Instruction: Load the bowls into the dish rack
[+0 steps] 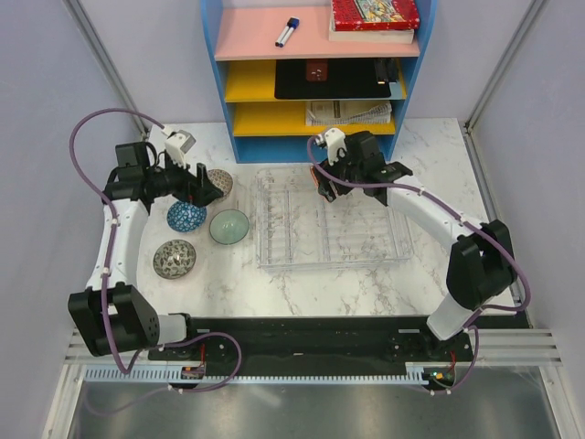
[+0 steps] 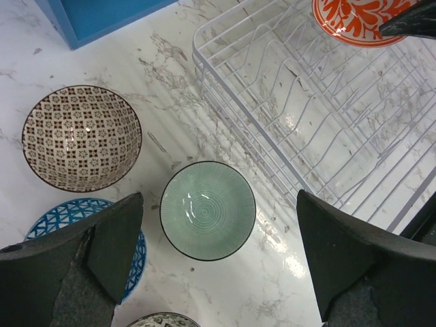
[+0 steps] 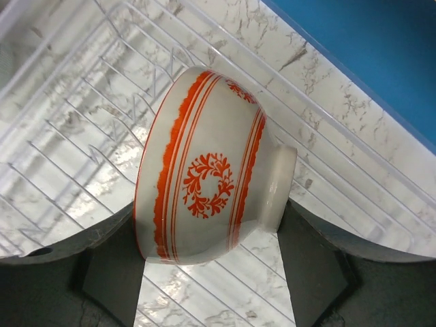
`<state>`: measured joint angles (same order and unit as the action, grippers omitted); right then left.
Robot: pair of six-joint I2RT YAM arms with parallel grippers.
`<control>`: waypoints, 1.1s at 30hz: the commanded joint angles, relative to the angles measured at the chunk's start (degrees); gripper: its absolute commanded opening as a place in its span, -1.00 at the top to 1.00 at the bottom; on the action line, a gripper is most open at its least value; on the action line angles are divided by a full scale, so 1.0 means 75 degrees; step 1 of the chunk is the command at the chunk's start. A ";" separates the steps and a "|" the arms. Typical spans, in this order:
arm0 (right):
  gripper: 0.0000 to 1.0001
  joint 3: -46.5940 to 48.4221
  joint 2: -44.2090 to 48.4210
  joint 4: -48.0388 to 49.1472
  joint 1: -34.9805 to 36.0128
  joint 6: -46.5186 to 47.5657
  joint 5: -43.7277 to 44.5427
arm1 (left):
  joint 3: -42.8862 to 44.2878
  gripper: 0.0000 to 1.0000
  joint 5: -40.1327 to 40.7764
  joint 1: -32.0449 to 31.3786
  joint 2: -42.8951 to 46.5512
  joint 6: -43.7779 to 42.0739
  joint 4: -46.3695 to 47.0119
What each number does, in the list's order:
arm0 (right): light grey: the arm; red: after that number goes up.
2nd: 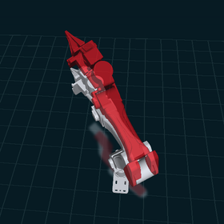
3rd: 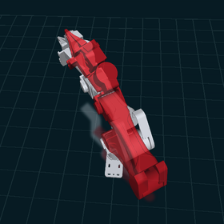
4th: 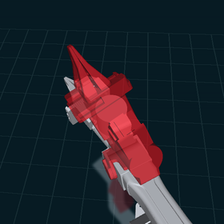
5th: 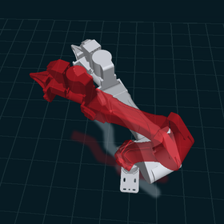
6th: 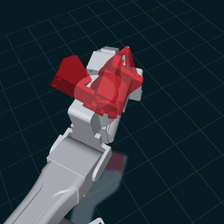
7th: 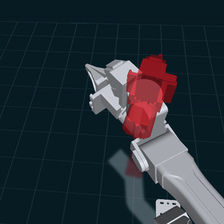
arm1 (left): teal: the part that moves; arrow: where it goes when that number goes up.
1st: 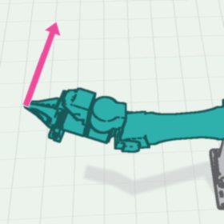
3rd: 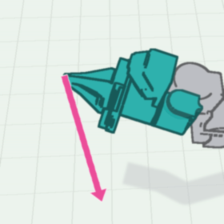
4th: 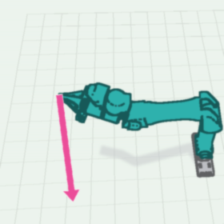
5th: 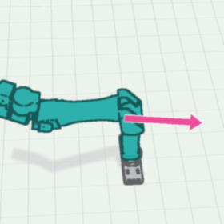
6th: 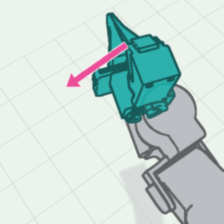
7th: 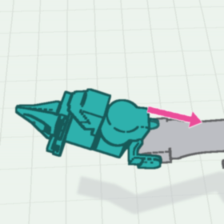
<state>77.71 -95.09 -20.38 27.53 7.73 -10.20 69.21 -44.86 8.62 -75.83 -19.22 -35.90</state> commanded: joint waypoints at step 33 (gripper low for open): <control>1.00 0.0420 -0.0189 0.0785 0.1708 0.2321 0.4268 | -0.0685 -0.99 -0.1085 0.0409 0.0396 -0.0355 0.0111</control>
<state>77.82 -100.79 -16.56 39.94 22.50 23.62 64.31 -51.07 11.29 -73.36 -20.03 -36.32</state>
